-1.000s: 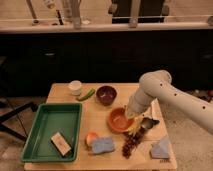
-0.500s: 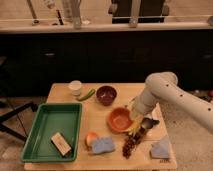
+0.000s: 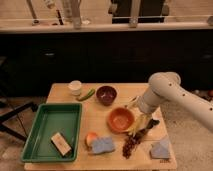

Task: Place banana in tray

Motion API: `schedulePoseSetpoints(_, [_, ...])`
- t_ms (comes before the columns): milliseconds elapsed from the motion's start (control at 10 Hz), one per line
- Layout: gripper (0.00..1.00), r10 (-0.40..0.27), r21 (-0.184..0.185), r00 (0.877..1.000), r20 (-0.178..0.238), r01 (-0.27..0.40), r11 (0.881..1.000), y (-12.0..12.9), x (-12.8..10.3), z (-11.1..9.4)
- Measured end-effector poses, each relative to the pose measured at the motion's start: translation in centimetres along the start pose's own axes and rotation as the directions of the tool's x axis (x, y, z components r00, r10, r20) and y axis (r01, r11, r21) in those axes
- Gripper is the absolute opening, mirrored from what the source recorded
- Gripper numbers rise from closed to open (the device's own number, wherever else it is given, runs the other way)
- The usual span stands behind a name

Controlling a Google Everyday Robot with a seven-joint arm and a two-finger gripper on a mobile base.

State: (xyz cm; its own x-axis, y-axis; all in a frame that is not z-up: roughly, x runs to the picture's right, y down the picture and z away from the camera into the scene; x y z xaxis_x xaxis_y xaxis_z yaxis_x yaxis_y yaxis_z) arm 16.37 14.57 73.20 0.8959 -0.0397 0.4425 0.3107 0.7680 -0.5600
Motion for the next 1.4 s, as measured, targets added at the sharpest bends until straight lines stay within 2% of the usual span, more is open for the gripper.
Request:
schedulePoseSetpoints(1100, [0.78,0.053,-0.015,0.998,0.033,-0.053,0.998,1.1,3.1,1.4])
schedulePoseSetpoints(1400, [0.53,0.059,-0.020,0.998,0.035,-0.058,0.998,1.5,3.7,1.5])
